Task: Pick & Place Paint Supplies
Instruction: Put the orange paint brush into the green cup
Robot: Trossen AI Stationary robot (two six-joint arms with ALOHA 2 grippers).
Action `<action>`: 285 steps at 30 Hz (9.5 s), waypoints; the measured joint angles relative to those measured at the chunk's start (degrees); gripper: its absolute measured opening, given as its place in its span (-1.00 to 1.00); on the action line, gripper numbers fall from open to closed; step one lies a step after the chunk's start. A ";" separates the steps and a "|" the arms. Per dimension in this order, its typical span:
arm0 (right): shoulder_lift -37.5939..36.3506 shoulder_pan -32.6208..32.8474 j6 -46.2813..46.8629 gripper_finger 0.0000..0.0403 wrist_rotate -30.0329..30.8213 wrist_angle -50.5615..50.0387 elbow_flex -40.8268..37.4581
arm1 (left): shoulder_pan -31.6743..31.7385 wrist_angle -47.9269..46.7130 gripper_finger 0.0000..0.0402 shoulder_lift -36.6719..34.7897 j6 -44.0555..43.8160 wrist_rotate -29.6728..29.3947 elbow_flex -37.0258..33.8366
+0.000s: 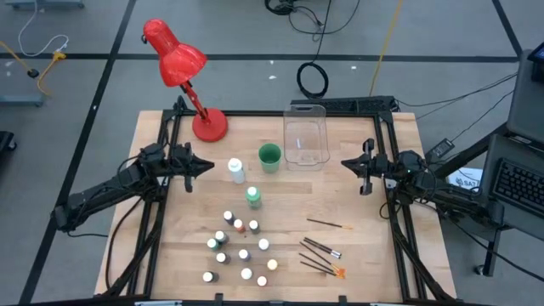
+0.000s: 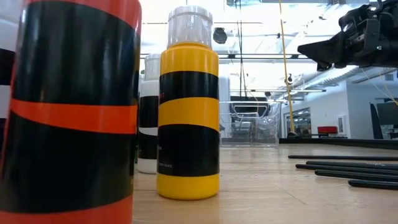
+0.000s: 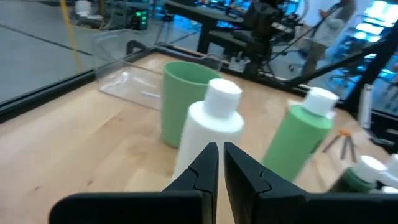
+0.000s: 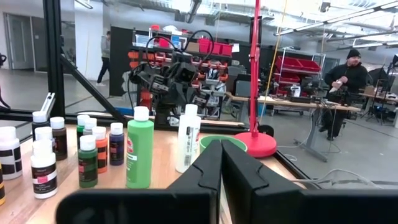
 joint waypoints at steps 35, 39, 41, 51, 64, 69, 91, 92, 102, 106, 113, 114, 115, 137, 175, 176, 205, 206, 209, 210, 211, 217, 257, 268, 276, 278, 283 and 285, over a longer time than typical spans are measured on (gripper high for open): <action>5.18 0.01 -0.18 -0.98 3.11 5.11 1.71 | -5.87 3.67 -0.87 15.25 4.60 -12.63 -0.24; 9.18 2.06 0.93 -0.98 3.33 -0.70 7.92 | -7.44 9.22 -0.87 16.32 6.01 -12.60 -0.24; 11.97 4.09 0.59 -0.98 3.89 -5.46 13.80 | -8.07 11.08 -0.87 16.40 6.67 -12.60 -0.24; 32.97 22.70 11.38 -0.99 22.61 -65.23 47.53 | -8.74 15.69 -0.87 16.40 11.58 -13.85 -0.24; 55.48 49.87 49.85 -0.99 27.13 -80.56 56.87 | -8.74 17.03 -0.87 16.40 13.40 -10.46 -0.24; 64.39 56.07 52.24 -0.83 25.07 -73.68 56.89 | -8.74 17.70 -0.87 16.40 13.72 -10.46 -0.24; 85.28 59.19 51.98 -0.22 22.59 -76.92 56.89 | -8.76 17.53 -0.87 16.40 13.97 -10.31 -0.24; 85.65 59.17 51.98 -0.22 22.62 -76.68 56.89 | -8.74 17.53 -0.87 16.40 14.08 -10.31 -0.24; 87.50 59.11 50.81 -0.23 22.69 -73.97 53.08 | -8.76 17.62 -0.87 16.40 14.86 -10.33 -0.26; 87.55 58.74 50.49 -0.26 21.67 -71.80 50.48 | -8.76 17.64 -0.87 16.40 14.89 -10.33 -0.26; 87.38 57.64 47.12 -0.50 17.59 -66.37 45.79 | -8.74 17.68 -0.87 16.40 14.85 -10.35 -0.26; 87.37 57.44 47.13 -0.54 17.34 -66.13 45.48 | -8.76 17.66 -0.87 16.40 14.89 -10.35 -0.26; 87.36 57.24 47.13 -0.58 17.08 -66.11 45.34 | -8.74 17.66 -0.87 16.40 14.89 -10.36 -0.26; 73.27 60.09 57.47 -1.00 42.77 -69.32 44.29 | -8.74 17.61 -0.87 16.40 14.68 -10.51 -0.26; 77.58 37.45 -7.37 -1.00 23.06 48.83 19.78 | -12.69 19.47 -0.87 18.91 13.21 -10.48 -0.28; 78.47 37.49 -6.81 -1.00 23.62 48.99 19.78 | -12.90 19.61 -0.87 19.12 13.38 -10.48 -0.28; 83.69 38.48 -6.63 -1.00 24.18 53.18 20.65 | -37.71 45.78 -0.87 54.21 17.89 -19.33 19.56; 83.69 38.48 -6.72 -1.00 24.11 53.13 20.68 | -38.04 46.13 -0.87 56.99 19.50 -18.56 21.39; 83.69 38.48 -6.85 -1.00 24.06 52.78 20.68 | -38.82 47.27 -0.87 65.13 22.11 -17.40 26.89; 83.69 38.50 -6.83 -1.00 24.06 52.78 20.68 | -39.11 47.51 -0.87 67.61 22.66 -17.40 28.93; 83.69 38.50 -6.75 -1.00 24.06 52.80 20.68 | -39.28 47.80 -0.87 69.83 23.22 -17.37 30.96; 83.69 38.55 -6.82 -1.00 24.06 52.78 20.68 | -39.50 47.14 -0.71 80.08 25.30 -10.89 40.85; 83.69 38.50 -8.88 -1.00 24.28 52.92 20.70 | -38.69 53.90 -0.15 84.72 22.20 -3.07 46.16; 83.69 38.50 -8.88 -1.00 24.30 52.95 20.70 | -38.69 53.13 -0.88 84.68 22.64 -4.96 46.16; 83.69 38.50 -8.89 -1.00 24.20 52.55 20.70 | -38.34 51.97 -0.98 84.17 23.01 -5.06 46.16; 83.64 38.51 -8.90 -1.00 24.12 52.57 20.73 | -37.95 51.11 -0.97 83.14 22.06 -5.16 46.16; 83.73 38.56 -8.81 -0.98 24.17 50.99 20.65 | -36.48 45.19 -0.98 76.68 21.06 -6.62 46.08; 83.68 38.59 -8.81 -0.96 24.16 51.52 20.65 | -36.03 40.68 -0.98 72.98 21.15 -8.62 46.14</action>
